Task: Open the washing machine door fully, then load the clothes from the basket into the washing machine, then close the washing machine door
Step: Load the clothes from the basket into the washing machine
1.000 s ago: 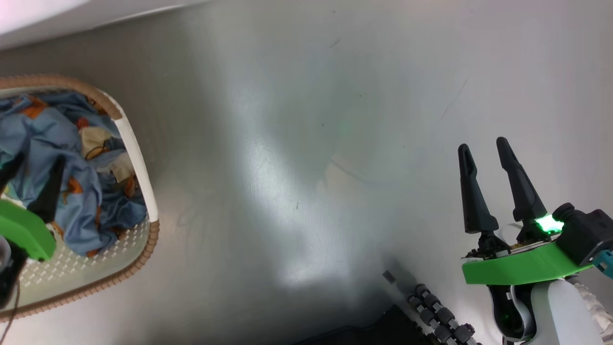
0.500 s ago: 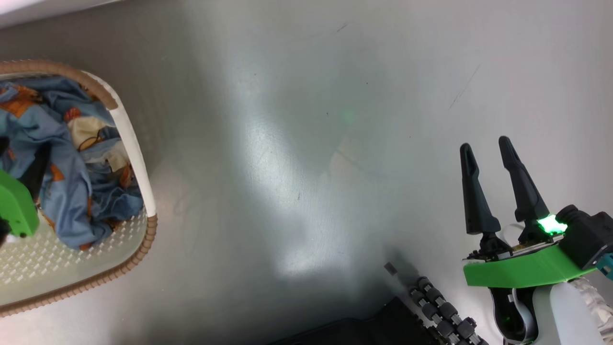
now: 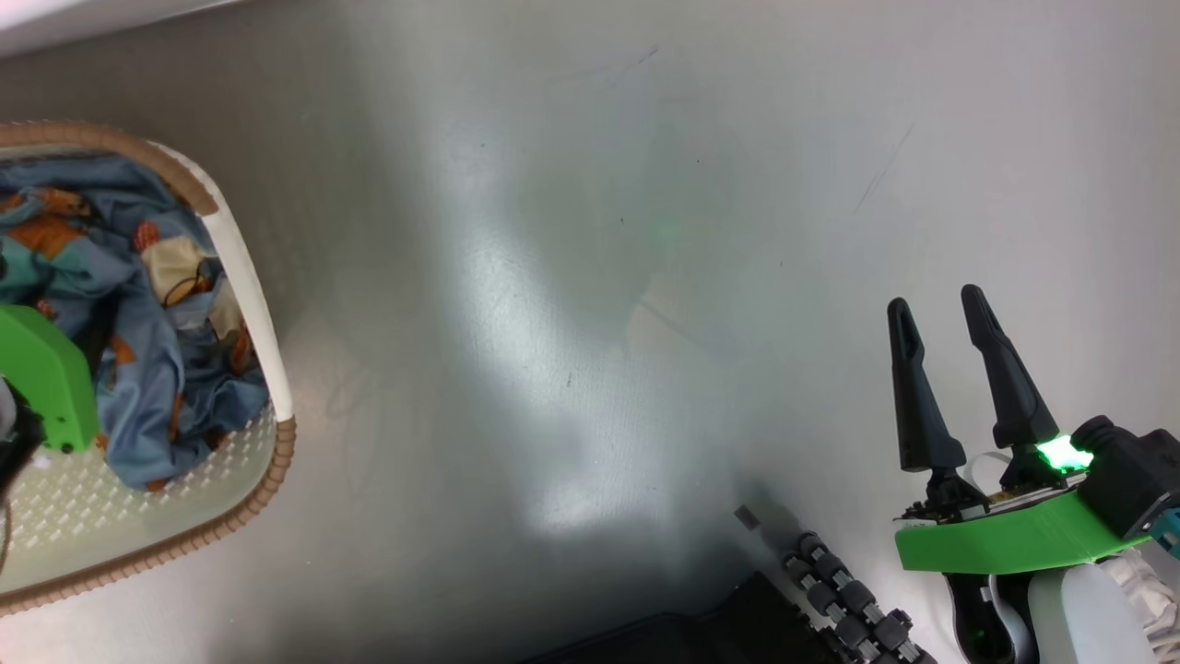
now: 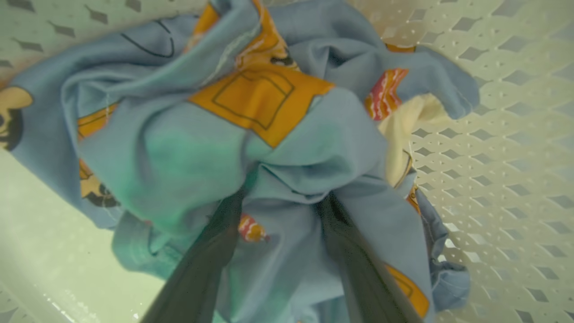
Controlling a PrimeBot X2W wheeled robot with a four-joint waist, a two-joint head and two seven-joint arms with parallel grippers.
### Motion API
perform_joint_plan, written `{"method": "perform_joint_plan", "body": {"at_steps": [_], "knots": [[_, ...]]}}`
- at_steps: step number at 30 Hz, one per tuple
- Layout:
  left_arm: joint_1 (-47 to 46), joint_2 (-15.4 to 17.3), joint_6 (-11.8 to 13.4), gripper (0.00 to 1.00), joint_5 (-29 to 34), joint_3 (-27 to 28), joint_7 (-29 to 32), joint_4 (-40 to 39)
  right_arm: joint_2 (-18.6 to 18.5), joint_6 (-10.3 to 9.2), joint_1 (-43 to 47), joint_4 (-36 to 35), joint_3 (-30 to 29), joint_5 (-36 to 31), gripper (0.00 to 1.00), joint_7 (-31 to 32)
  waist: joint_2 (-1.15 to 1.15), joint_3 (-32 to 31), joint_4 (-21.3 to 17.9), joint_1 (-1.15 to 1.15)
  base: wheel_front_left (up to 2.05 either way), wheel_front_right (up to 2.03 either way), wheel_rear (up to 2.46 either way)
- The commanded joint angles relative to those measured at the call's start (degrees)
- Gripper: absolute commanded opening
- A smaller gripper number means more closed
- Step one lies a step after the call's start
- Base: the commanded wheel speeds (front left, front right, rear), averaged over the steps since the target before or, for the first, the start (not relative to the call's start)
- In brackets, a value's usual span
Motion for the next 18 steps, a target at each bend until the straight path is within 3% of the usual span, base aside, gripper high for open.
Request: {"method": "perform_joint_plan", "body": {"at_steps": [1,2,6,18], "knots": [[0.0,1.6,-0.2,0.13,-0.4,0.6,-0.4,0.5,-0.5,0.16,3.2,-1.1,0.7,0.6,1.0,-0.3,0.0,-0.1,-0.1,0.0,0.0,0.0,0.0],[0.0,1.5,-0.2,0.0,-0.2,0.2,-0.7,0.6,-0.5,0.16,3.2,-1.1,0.7,0.5,1.0,-0.3,0.0,-0.2,-0.1,0.0,0.0,0.0,0.0],[1.2,1.6,-0.2,0.0,1.6,-1.1,-4.3,3.1,-0.5,0.16,2.4,-0.9,1.3,0.9,1.0,-0.3,0.0,-1.0,-0.7,0.0,0.0,0.0,0.0],[6.1,1.3,-0.2,0.0,-2.5,-0.9,-14.0,4.0,-0.5,0.16,-1.4,0.5,1.3,1.6,1.0,-0.3,0.0,-5.5,-0.5,0.0,0.0,0.0,0.0]]}}
